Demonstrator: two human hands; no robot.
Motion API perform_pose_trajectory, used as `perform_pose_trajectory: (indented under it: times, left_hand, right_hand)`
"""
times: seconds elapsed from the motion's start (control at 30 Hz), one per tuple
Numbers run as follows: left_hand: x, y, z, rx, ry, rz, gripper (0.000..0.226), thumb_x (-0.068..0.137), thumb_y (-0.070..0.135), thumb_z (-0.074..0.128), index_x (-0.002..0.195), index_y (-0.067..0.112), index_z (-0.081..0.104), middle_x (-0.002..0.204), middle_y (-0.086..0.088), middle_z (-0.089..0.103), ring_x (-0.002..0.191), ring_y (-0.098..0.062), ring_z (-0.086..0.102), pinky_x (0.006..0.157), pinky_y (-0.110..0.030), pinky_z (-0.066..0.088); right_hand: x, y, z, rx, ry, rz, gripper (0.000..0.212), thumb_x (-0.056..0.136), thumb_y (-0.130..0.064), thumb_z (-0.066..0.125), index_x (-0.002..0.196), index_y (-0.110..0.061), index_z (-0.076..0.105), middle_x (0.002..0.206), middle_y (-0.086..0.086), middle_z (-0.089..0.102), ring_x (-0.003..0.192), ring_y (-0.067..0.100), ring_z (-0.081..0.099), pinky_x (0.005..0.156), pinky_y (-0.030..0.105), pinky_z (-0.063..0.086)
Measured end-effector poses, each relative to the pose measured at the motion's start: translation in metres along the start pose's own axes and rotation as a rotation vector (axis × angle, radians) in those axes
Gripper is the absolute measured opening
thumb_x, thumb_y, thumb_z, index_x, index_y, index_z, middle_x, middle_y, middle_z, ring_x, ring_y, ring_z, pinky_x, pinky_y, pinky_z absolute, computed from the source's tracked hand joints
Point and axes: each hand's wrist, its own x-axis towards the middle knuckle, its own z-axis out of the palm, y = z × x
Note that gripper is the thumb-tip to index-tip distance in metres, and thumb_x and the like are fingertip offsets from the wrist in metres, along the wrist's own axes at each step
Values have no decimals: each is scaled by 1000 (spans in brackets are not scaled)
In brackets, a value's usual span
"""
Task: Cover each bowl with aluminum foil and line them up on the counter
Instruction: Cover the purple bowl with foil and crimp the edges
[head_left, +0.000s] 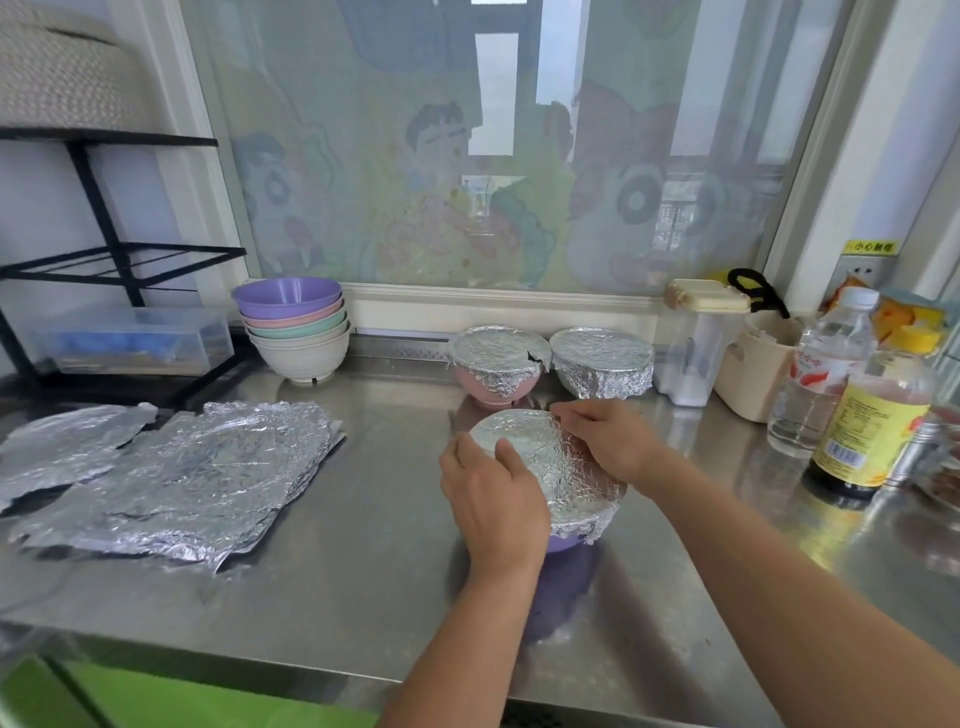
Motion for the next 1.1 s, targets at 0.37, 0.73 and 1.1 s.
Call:
perform_pose_trajectory:
  times: [0.37, 0.73, 1.1]
  left_hand:
    - [29, -20, -2, -156, -62, -83, 35, 94, 7, 36, 118, 6, 60, 117, -13, 61, 112, -30, 56, 99, -44, 44]
    - [53, -41, 5, -419, -261, -258, 35, 91, 19, 41, 119, 11, 62, 124, -16, 63, 115, -29, 60, 100, -52, 46]
    - [49, -19, -18, -65, -226, 119, 39, 96, 26, 43, 126, 8, 59, 130, -5, 60, 124, -24, 52, 108, -32, 35]
  right_hand:
    - [-2, 12, 2, 80, 130, 85, 27, 99, -23, 53, 105, -3, 70, 83, 14, 70, 79, 31, 65, 81, 38, 54]
    - [6, 7, 2, 329, -31, 131, 20, 98, -18, 57, 110, -19, 73, 104, 2, 73, 101, 23, 66, 104, 44, 46]
    - [15, -3, -5, 5, -58, 12, 17, 99, -29, 55, 106, -27, 71, 96, 12, 72, 79, 23, 55, 67, 29, 41]
